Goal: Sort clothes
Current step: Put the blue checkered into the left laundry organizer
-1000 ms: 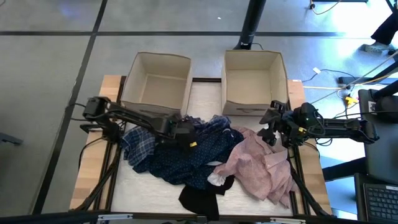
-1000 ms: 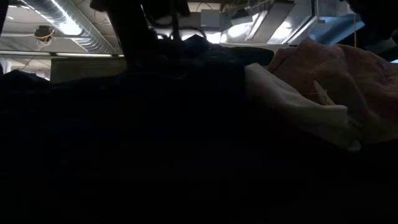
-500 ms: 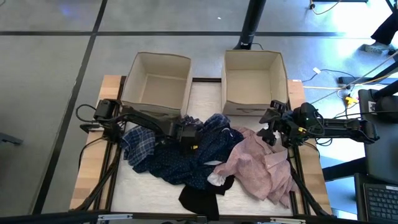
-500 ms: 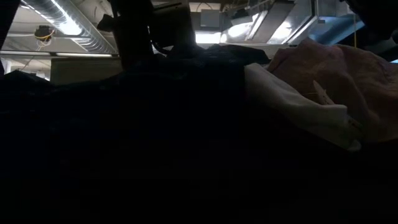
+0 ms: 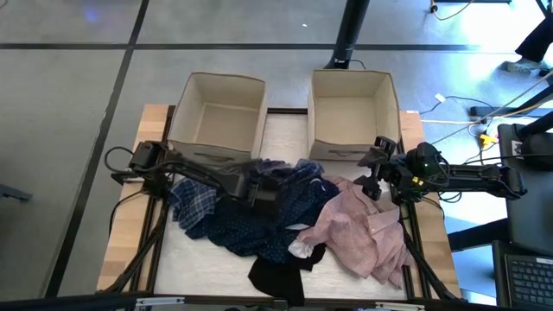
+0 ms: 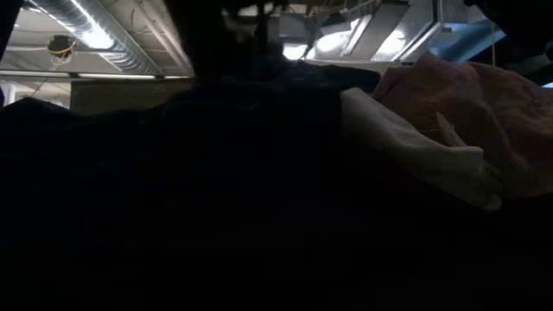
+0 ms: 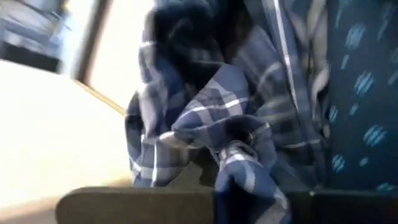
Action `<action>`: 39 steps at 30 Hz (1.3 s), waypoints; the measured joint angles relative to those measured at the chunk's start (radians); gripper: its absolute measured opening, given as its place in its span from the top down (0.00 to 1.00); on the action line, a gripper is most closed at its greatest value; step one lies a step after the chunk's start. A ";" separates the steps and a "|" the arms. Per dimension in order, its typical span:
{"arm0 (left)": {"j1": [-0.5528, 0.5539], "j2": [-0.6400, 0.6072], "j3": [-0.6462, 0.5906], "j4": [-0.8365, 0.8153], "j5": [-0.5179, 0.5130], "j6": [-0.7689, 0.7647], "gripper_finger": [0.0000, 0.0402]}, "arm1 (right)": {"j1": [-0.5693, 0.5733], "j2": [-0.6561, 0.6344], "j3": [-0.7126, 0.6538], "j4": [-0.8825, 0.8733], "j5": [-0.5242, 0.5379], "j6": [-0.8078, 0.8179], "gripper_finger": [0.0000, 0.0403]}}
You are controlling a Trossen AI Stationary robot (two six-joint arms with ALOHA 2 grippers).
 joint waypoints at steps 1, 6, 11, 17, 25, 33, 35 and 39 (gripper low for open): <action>-0.006 0.000 0.027 -0.012 -0.024 0.010 0.98 | 0.000 0.000 0.000 0.000 0.000 0.000 0.38; -0.032 0.000 0.153 -0.055 -0.124 0.081 0.97 | 0.000 0.000 0.000 -0.005 0.001 0.000 0.38; -0.047 -0.001 0.261 -0.069 -0.219 0.172 0.97 | 0.000 0.000 0.000 -0.006 0.001 0.000 0.38; -0.053 -0.001 0.366 -0.074 -0.353 0.300 0.96 | 0.000 0.000 0.000 -0.028 0.001 -0.001 0.38; -0.049 -0.006 0.504 -0.072 -0.486 0.481 0.96 | 0.000 0.000 0.000 -0.027 0.001 -0.001 0.38; -0.035 -0.071 0.575 -0.034 -0.577 0.637 0.96 | 0.000 0.000 0.000 -0.028 0.007 -0.001 0.38; -0.022 -0.104 0.581 -0.024 -0.585 0.652 0.96 | -0.001 0.000 0.000 -0.030 0.010 -0.001 0.38; 0.010 -0.181 0.581 -0.019 -0.599 0.657 0.95 | -0.001 0.000 0.000 -0.030 0.040 -0.001 0.38</action>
